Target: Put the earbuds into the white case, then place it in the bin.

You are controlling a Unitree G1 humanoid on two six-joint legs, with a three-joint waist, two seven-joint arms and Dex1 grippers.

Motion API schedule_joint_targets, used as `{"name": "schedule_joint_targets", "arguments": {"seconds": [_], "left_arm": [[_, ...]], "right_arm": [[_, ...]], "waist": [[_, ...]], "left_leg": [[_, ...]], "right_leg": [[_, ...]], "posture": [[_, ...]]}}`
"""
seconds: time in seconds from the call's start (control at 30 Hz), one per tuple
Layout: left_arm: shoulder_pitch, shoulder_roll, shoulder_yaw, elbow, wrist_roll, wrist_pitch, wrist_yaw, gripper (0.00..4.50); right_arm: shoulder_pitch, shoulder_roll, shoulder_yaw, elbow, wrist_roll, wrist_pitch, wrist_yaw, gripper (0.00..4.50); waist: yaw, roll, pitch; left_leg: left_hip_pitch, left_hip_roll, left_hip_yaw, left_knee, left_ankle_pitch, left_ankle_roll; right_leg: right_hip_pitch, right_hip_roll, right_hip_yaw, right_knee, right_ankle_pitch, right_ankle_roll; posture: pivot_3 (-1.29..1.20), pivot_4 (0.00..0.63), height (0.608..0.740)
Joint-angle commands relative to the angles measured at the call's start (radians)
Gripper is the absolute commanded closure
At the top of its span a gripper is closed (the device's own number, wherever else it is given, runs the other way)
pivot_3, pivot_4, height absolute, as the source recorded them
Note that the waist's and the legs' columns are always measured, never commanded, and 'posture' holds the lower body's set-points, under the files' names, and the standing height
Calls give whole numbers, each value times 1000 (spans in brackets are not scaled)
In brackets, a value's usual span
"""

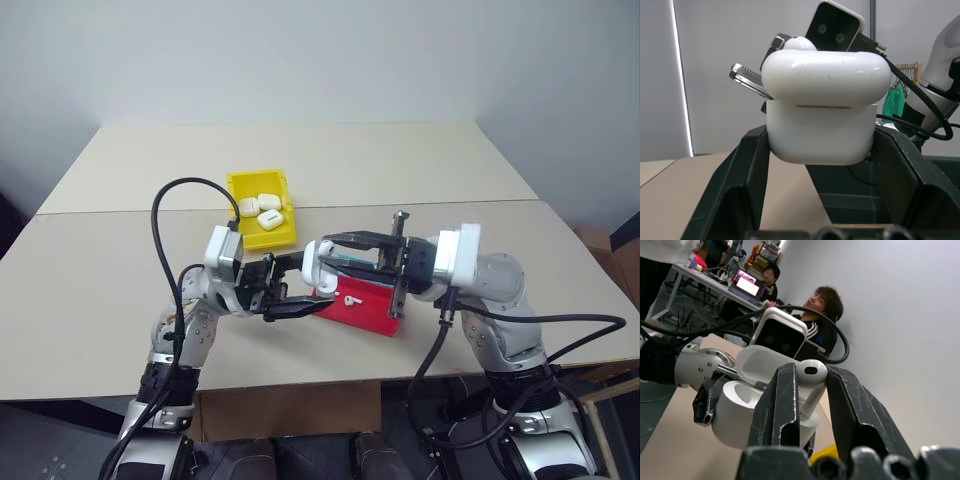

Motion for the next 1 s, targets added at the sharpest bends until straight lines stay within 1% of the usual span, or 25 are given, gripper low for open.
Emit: {"name": "schedule_joint_targets", "arguments": {"seconds": [0.03,0.2,0.27,0.3,0.37,0.63,0.87,0.93,1.0], "left_arm": [[-16,-19,-4,-30,-19,-28,-11,1740],[-17,-23,0,-36,-22,-21,0,1740],[-18,-22,2,-32,-20,-26,-4,1740],[-21,-23,5,-28,-22,-26,-4,1740],[-24,-24,7,-25,-22,-26,-2,1740],[-32,-30,8,0,-3,-46,-2,1740],[-30,-13,9,42,37,-89,-15,1740],[-17,4,5,51,57,-119,-33,1740],[10,29,8,61,74,-164,-75,1740]], "right_arm": [[9,-14,17,-2,-16,10,7,3833],[7,-26,23,-3,0,36,19,3833],[7,-27,26,1,-15,28,12,3110],[7,-29,27,4,-24,24,9,2928],[8,-30,28,7,-35,14,6,2351],[16,-44,24,8,-29,-6,21,2351],[17,-86,-13,-28,42,30,52,2351],[9,-106,-32,-37,54,62,38,2351],[-5,-159,-71,-59,94,160,12,2351]], "waist": [[0,0,0],[0,0,0],[0,0,0],[0,0,0],[0,0,0],[0,0,0],[0,0,0],[0,0,0],[0,0,0]], "left_leg": [[0,0,0,0,0,0],[0,0,0,0,0,0],[0,0,0,0,0,0],[0,0,0,0,0,0],[0,0,0,0,0,0],[0,0,0,0,0,0],[0,0,0,0,0,0],[0,0,0,0,0,0],[0,0,0,0,0,0]], "right_leg": [[0,0,0,0,0,0],[0,0,0,0,0,0],[0,0,0,0,0,0],[0,0,0,0,0,0],[0,0,0,0,0,0],[0,0,0,0,0,0],[0,0,0,0,0,0],[0,0,0,0,0,0],[0,0,0,0,0,0]], "posture": [[0,150,740],[0,150,740],[0,150,740],[0,150,740],[0,150,740],[0,150,740],[0,150,740],[0,150,740],[0,150,740]]}}
